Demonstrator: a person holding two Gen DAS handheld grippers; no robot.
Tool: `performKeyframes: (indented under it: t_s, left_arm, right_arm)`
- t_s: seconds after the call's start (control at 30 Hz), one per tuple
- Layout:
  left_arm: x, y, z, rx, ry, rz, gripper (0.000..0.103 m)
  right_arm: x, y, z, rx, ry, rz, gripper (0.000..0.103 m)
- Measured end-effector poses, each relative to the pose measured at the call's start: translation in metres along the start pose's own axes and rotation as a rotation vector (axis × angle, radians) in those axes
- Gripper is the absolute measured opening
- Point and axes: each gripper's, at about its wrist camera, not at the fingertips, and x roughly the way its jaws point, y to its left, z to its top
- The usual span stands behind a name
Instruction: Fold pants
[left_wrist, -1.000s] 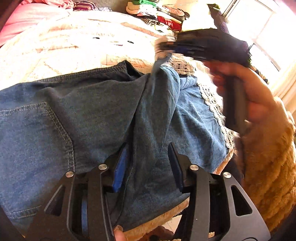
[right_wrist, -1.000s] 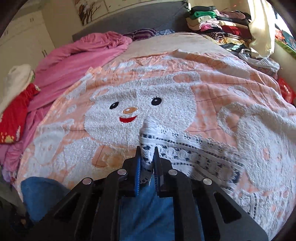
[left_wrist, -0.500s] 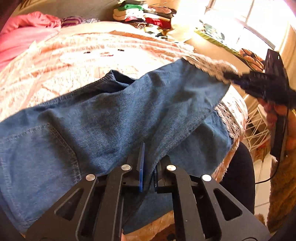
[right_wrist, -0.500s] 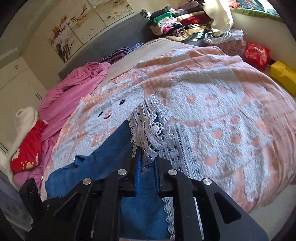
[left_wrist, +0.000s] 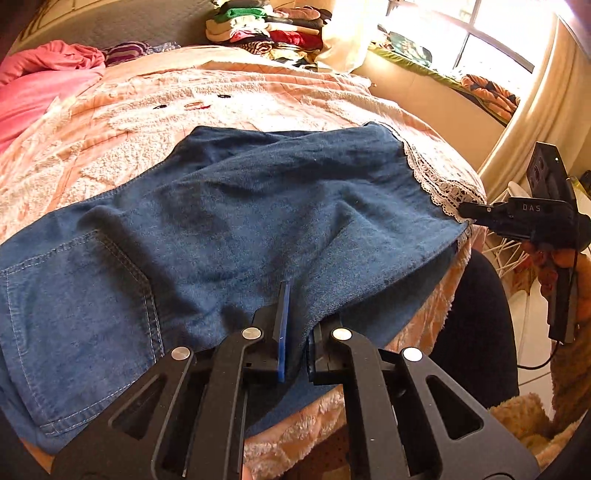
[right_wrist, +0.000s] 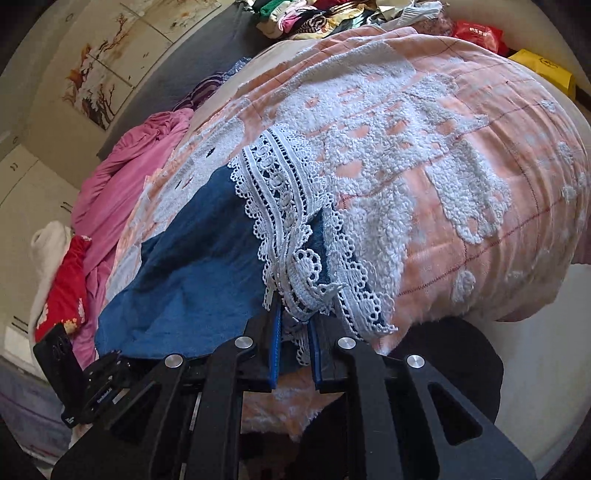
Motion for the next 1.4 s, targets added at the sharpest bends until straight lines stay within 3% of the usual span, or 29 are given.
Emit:
performKeyframes:
  t_s: [0.13,0.23,0.33,0.73,0.8,0.87,1.0,1.13,1.4]
  left_arm:
    - [-0.001,0.000,-0.001,0.008,0.002,0.006,0.002]
    - [0.000,0.000,-0.001,0.015,0.007,0.011,0.002]
    - [0.000,-0.002,-0.002,0.026,0.008,0.019,0.002]
    - [0.006,-0.012,-0.019,0.067,0.044,0.048,0.002]
    - [0.005,-0.012,-0.020,0.068,0.041,0.052,0.002]
    - [0.005,-0.011,-0.020,0.063,0.040,0.053,0.002]
    - [0.005,-0.014,-0.021,0.072,0.041,0.066,0.002]
    - [0.003,-0.017,-0.024,0.074,0.044,0.070,0.002]
    - [-0.012,-0.022,-0.033,0.055,0.035,0.070,0.003]
  right_arm:
    - [-0.007,-0.003,0.003,0.013,-0.026,-0.004,0.031]
    - [-0.009,-0.011,0.009,0.034,-0.042,-0.019,0.032]
    - [-0.010,-0.010,0.008,-0.018,-0.039,-0.039,0.014]
    - [-0.002,-0.016,-0.004,-0.090,-0.008,-0.129,0.015]
    - [-0.003,-0.014,-0.005,-0.102,-0.009,-0.138,0.020]
    - [-0.011,-0.011,-0.004,-0.117,-0.022,-0.173,0.044]
    - [-0.032,-0.003,0.001,-0.167,-0.094,-0.254,0.046]
    - [-0.033,0.025,0.003,-0.259,-0.107,-0.193,0.046]
    - [0.020,0.064,-0.011,-0.369,0.025,-0.100,0.046]
